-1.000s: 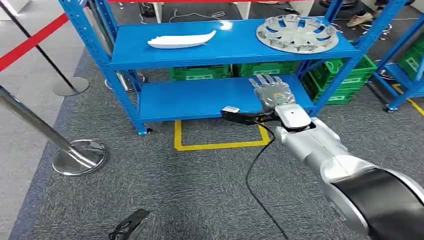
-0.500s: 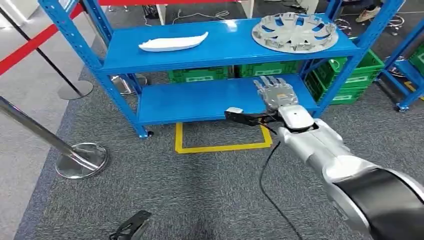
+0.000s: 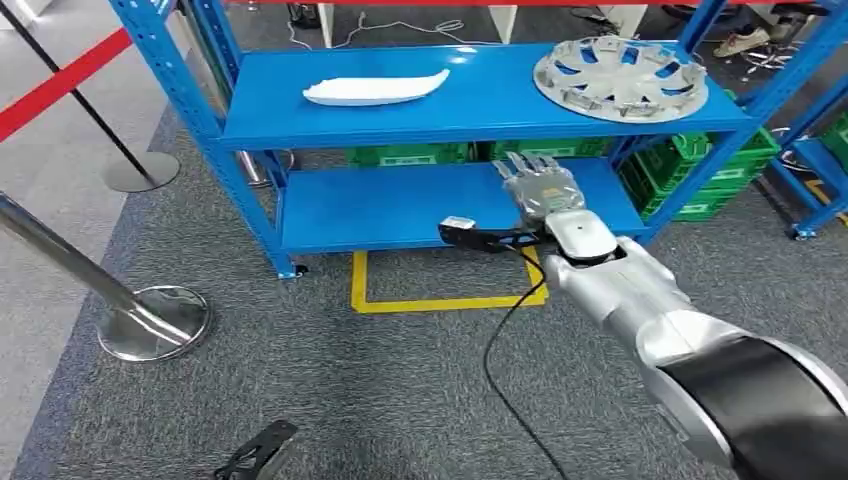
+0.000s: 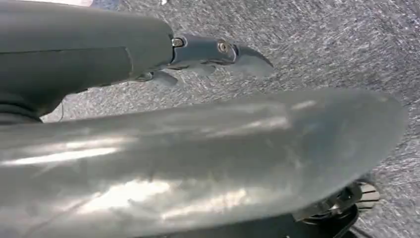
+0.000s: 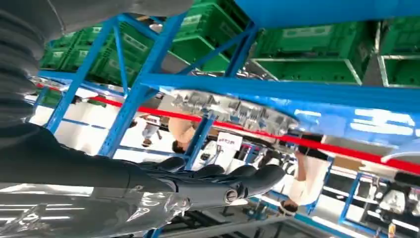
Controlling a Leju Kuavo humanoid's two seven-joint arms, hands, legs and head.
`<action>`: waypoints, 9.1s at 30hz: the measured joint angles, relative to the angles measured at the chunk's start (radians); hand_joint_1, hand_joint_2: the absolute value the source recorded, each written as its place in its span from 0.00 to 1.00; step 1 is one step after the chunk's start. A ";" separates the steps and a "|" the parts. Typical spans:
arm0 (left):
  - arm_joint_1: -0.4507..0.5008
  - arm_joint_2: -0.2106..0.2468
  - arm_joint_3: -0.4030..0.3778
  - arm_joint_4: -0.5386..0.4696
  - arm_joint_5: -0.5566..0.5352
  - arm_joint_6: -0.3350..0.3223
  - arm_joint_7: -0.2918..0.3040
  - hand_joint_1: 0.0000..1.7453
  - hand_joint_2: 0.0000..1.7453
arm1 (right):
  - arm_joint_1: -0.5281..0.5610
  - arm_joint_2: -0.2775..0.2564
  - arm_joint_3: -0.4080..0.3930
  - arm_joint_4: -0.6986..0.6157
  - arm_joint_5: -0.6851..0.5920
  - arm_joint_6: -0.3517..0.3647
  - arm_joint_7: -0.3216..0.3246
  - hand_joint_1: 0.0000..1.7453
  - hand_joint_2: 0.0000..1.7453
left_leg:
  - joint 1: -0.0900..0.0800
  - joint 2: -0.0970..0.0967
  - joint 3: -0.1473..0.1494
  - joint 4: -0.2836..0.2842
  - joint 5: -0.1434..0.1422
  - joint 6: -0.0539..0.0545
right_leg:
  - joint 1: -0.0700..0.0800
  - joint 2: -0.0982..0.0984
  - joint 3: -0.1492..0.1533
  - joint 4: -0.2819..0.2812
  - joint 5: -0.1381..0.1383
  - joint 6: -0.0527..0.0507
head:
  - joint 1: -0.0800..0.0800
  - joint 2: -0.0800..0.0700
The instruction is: Take the parts from the cabinet and place them on the table.
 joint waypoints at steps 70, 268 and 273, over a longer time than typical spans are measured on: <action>0.000 0.001 0.000 0.000 -0.003 -0.004 -0.001 0.00 0.00 | 0.005 0.006 0.008 -0.005 0.001 0.001 -0.008 0.00 1.00 | 0.001 -0.003 0.067 -0.018 -0.038 -0.039 | 0.002 0.001 0.106 -0.327 0.188 -0.024 | 0.012 0.000; 0.080 0.013 0.062 0.000 0.068 0.134 -0.056 0.00 1.00 | 0.298 -0.176 0.021 -0.929 -0.441 -0.090 -0.082 1.00 1.00 | -0.015 -0.002 0.004 -0.020 0.016 -0.013 | -0.005 0.004 0.109 -0.333 0.195 -0.008 | 0.015 0.000; 0.081 0.011 0.076 0.000 0.070 0.135 -0.059 0.00 1.00 | 0.388 -0.175 0.002 -0.959 -0.472 -0.146 -0.109 1.00 1.00 | -0.006 0.002 0.015 -0.045 0.039 -0.002 | -0.003 0.003 0.101 -0.325 0.180 0.005 | 0.017 0.000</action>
